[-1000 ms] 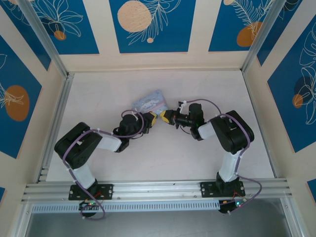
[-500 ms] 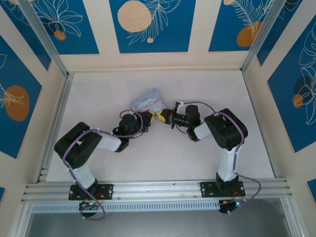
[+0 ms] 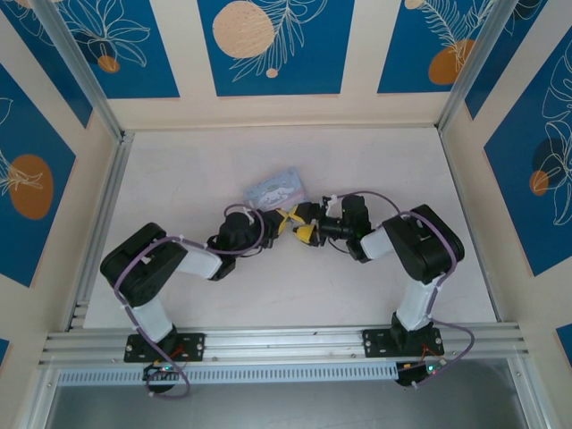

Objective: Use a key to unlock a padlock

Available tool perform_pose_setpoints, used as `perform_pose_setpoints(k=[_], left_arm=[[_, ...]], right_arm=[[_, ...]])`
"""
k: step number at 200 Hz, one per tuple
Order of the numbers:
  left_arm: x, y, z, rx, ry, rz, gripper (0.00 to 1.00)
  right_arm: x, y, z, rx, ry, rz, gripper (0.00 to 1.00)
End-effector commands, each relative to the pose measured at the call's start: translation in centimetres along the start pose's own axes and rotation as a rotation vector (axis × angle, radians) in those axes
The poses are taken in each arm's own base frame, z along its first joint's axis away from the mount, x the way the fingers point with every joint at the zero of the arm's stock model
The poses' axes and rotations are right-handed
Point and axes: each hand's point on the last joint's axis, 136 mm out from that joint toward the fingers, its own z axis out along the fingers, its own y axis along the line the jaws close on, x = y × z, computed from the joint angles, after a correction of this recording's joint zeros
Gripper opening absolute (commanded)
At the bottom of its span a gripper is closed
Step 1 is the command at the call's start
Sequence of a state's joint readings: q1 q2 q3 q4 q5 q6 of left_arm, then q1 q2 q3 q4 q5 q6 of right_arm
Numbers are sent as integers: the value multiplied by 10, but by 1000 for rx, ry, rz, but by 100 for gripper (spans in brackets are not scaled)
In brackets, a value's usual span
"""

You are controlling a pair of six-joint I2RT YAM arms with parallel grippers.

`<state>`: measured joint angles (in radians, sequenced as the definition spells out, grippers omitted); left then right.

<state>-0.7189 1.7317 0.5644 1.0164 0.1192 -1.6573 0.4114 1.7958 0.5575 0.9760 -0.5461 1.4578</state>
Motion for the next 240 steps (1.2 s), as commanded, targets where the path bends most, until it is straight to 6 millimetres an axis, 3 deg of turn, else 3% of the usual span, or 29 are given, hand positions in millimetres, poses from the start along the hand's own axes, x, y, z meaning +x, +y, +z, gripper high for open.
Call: perform_pose_setpoints(k=[1,29,54,91,130,153,240], left_arm=[[12,4,2,-15,58,56,0],[10,13,2,-63,62,99,0],[9,18,2,-93,72,121,0],[11,19,2,-141,102,158,0],[18,14,2,-173,158,180,0],[22,13,2,-189,191,168,0],[36,-3,2,-212,288,94,0]], right_arm=[[17,-18,-17,81,37,-35,77],[25,-28,-39,159,17,-66,78],[31,-24,-52,263,7,-178,76],[36,-9,-64,487,6,-515,58],[38,-9,-59,675,34,-846,45],[36,-13,-56,735,25,-943,45],[36,-9,-43,718,41,-1041,51]])
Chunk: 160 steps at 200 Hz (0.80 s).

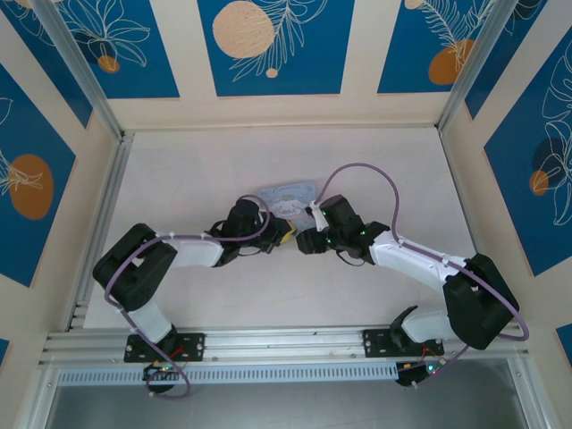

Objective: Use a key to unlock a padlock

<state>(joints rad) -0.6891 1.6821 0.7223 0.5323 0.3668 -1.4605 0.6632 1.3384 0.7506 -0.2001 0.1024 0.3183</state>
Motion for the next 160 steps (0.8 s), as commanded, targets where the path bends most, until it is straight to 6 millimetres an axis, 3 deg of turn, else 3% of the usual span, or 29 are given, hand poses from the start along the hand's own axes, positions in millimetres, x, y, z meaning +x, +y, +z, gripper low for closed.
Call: perform_pose_setpoints(k=[1,87,160], left_arm=[[7,-28,-5,53,59,-10,0],[10,-31,-3,51,83,-22,0],[12,-35,0,58,102,-30,0]], right_arm=[[-5,2,4,7,-4,-59,51],[-14,-2,15,50,-7,-92,50],[-20,-4,24,89,-7,-130,41]])
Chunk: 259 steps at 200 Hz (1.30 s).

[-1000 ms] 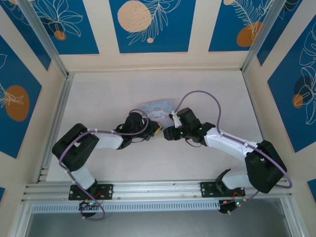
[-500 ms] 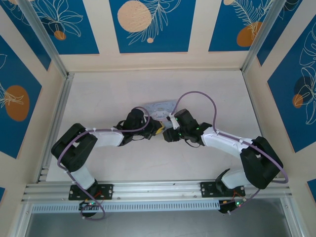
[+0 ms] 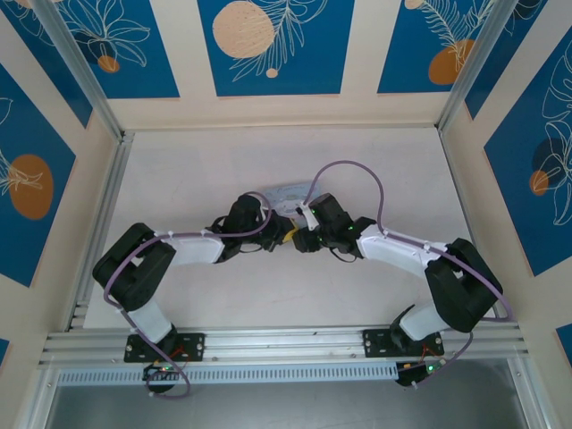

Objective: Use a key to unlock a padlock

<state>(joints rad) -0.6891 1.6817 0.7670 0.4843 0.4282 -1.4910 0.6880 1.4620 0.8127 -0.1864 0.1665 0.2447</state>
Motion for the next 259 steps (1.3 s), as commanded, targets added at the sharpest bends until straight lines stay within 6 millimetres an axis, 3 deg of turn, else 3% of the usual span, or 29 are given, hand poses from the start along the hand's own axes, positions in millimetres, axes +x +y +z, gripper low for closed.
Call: perform_pose_setpoints(k=[1,86,135,148,155,175,183,229,259], left_arm=[[4,-23,-2,53,42,3,0],[5,-14,1,26,54,-9,0],[5,-9,1,13,51,-12,0],[5,-9,1,12,51,-9,0],[5,-9,1,11,51,-9,0],[4,-8,1,3,43,2,0],[3,-6,1,-4,41,5,0],[1,16,5,-83,35,61,0],[-1,40,1,-200,32,162,0]], right_arm=[[-16,-1,-1,32,-43,-40,41],[-28,-3,-5,54,-53,-47,36],[-31,-3,-8,32,-48,-44,16],[-30,-1,-9,16,-46,-42,15],[-30,0,-9,9,-44,-40,18],[-26,3,-13,-22,-35,-26,44],[-24,4,-17,-37,-33,-18,50],[1,1,-41,-127,-35,141,65],[15,-1,-49,-183,-36,305,68]])
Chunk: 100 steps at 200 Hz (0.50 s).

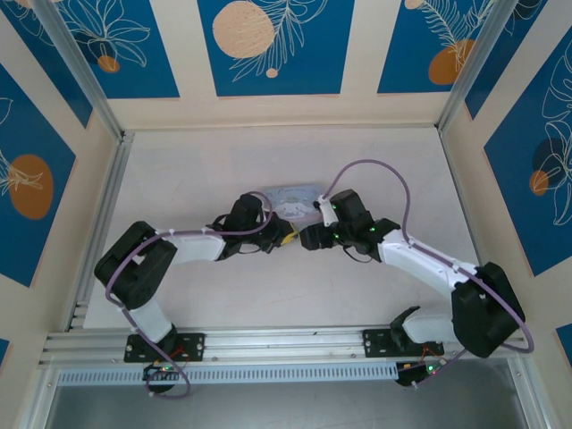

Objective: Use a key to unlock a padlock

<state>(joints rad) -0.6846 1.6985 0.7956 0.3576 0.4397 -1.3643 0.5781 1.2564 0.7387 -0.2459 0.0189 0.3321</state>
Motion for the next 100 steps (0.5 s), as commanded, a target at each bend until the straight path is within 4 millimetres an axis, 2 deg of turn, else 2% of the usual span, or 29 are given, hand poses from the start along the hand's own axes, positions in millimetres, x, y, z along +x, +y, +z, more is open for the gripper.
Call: perform_pose_setpoints(k=[1,48,100], left_arm=[[-1,19,0,-102,8,88,0],[5,34,1,-149,25,140,19],[6,39,-6,-168,8,155,36]], right_arm=[[17,6,-4,-81,27,156,68],[31,12,5,-168,37,371,69],[23,20,16,-259,6,514,70]])
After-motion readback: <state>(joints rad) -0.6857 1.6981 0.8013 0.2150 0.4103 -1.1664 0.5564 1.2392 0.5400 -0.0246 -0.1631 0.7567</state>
